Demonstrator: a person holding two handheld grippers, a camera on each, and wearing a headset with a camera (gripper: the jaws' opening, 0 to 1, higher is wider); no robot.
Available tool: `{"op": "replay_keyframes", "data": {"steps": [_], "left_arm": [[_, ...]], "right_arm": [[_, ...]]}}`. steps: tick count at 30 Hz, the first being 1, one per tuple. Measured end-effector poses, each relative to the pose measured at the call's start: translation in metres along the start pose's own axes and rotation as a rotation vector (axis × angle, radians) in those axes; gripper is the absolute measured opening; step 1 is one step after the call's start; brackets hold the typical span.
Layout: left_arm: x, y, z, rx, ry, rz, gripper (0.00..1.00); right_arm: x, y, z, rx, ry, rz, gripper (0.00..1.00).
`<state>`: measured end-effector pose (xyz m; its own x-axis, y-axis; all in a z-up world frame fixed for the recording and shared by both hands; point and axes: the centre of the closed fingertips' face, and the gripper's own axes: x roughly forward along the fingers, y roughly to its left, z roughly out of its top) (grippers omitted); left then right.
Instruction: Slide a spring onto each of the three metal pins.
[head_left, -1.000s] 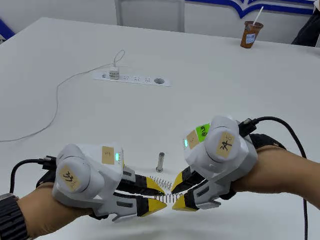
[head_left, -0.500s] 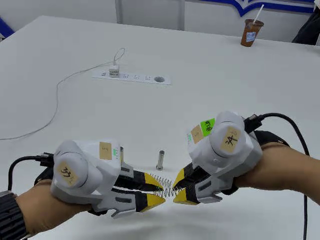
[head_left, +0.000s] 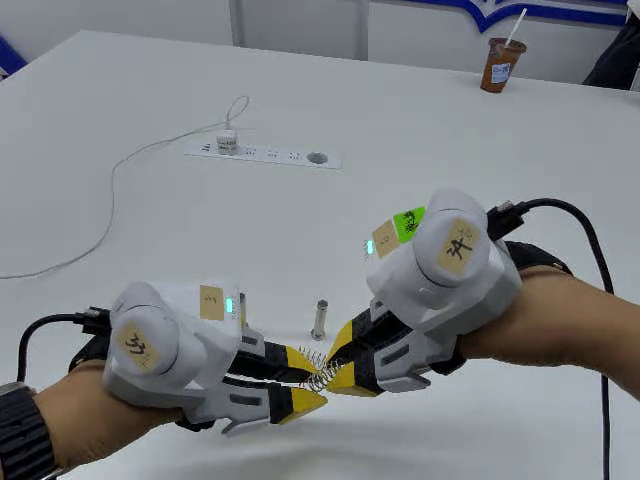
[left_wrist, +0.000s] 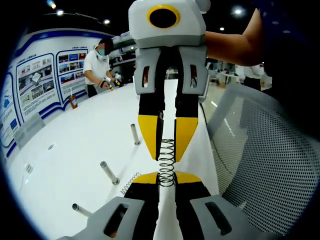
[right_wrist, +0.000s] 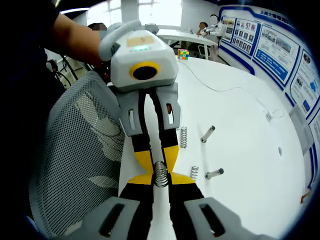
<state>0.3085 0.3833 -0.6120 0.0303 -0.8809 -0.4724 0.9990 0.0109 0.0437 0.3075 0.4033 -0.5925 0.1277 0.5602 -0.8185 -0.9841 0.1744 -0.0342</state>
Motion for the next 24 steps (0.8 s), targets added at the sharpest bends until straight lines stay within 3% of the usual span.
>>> {"op": "replay_keyframes", "data": {"steps": [19,24], "left_arm": [[0.0079,-0.0013,0.001,0.005,-0.001,0.0,0.11],[0.0069,-0.0028,0.0003,-0.006,0.005,-0.001,0.17]], "right_arm": [[-0.0005,0.0005,0.0012,-0.009,0.017,-0.002,0.12],[-0.0011,-0.0012,0.0001,-0.013,0.026,-0.007,0.12]]}}
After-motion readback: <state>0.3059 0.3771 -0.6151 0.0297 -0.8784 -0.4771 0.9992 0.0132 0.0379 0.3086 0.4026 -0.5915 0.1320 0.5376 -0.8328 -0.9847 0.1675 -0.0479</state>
